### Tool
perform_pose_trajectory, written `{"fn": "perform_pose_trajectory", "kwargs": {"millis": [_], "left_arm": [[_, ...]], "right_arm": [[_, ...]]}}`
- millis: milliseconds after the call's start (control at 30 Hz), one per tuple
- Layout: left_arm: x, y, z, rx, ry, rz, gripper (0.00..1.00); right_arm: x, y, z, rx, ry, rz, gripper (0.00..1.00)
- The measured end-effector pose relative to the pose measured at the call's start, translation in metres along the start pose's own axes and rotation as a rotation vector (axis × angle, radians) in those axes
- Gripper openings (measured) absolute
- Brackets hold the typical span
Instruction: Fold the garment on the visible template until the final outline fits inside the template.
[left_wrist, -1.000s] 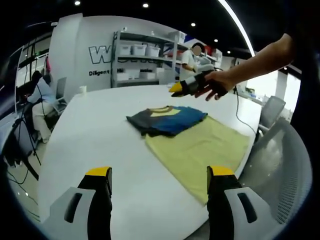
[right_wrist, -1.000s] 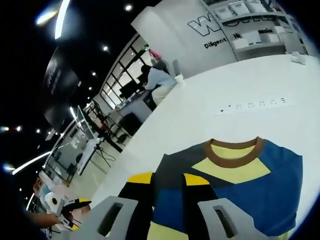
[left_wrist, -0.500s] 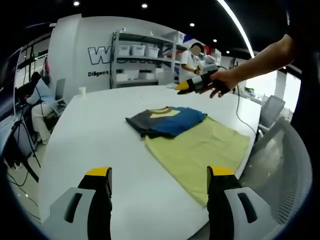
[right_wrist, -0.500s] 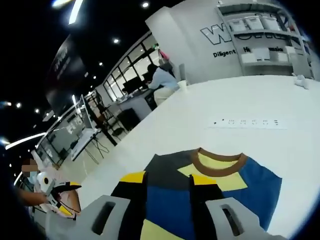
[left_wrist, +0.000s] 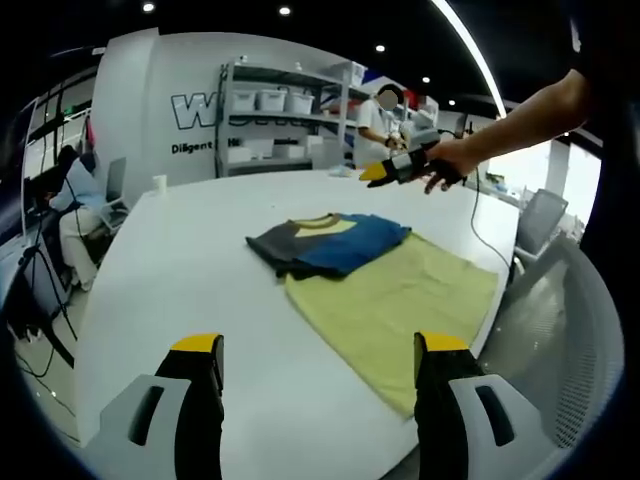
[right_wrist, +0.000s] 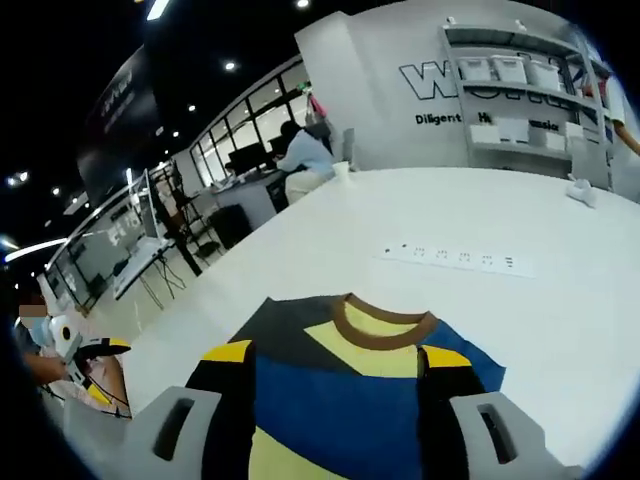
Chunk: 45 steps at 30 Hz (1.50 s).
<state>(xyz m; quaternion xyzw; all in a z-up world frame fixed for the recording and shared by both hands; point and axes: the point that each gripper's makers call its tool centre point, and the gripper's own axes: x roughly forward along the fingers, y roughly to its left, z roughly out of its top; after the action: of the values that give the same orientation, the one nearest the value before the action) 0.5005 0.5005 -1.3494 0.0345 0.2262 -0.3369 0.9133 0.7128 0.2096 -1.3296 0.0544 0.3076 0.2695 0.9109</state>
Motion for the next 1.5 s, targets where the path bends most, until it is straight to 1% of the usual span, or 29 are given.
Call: {"fn": "perform_pose_trajectory", "kwargs": {"millis": [133, 233, 500, 700, 900, 967, 1033, 1100, 1300, 1400, 1500], "left_arm": [[0.003, 0.000, 0.002, -0.001, 0.000, -0.005, 0.75], [0.005, -0.002, 0.003, 0.006, 0.003, -0.014, 0.75], [0.009, -0.004, 0.005, 0.020, 0.013, -0.032, 0.75], [0.013, -0.008, 0.006, 0.035, 0.022, -0.050, 0.75], [0.017, -0.013, 0.004, 0.049, 0.035, -0.070, 0.75], [0.018, -0.014, 0.005, 0.059, 0.038, -0.074, 0.75], [0.018, -0.015, 0.005, 0.059, 0.039, -0.078, 0.75], [0.019, -0.015, 0.006, 0.060, 0.039, -0.079, 0.75], [0.022, -0.018, 0.007, 0.071, 0.042, -0.088, 0.75], [0.022, -0.020, 0.008, 0.075, 0.040, -0.092, 0.74], [0.023, -0.022, 0.007, 0.076, 0.049, -0.099, 0.74]], "right_arm": [[-0.010, -0.009, -0.004, -0.019, 0.011, -0.019, 0.61], [-0.018, -0.015, -0.004, -0.023, 0.000, -0.027, 0.64], [-0.039, -0.030, -0.011, -0.050, 0.004, -0.055, 0.60], [-0.054, -0.035, -0.012, -0.068, 0.001, -0.058, 0.58], [-0.070, -0.039, -0.009, -0.061, -0.028, -0.057, 0.57], [-0.075, -0.038, -0.009, -0.091, -0.029, -0.053, 0.56], [-0.081, -0.036, -0.010, -0.162, -0.031, -0.039, 0.52], [-0.088, -0.032, -0.015, -0.199, -0.023, -0.033, 0.46], [-0.100, -0.033, -0.028, -0.231, -0.014, -0.031, 0.35], [-0.106, -0.030, -0.037, -0.283, -0.015, -0.025, 0.29], [-0.107, -0.030, -0.045, -0.286, -0.007, -0.022, 0.27]]}}
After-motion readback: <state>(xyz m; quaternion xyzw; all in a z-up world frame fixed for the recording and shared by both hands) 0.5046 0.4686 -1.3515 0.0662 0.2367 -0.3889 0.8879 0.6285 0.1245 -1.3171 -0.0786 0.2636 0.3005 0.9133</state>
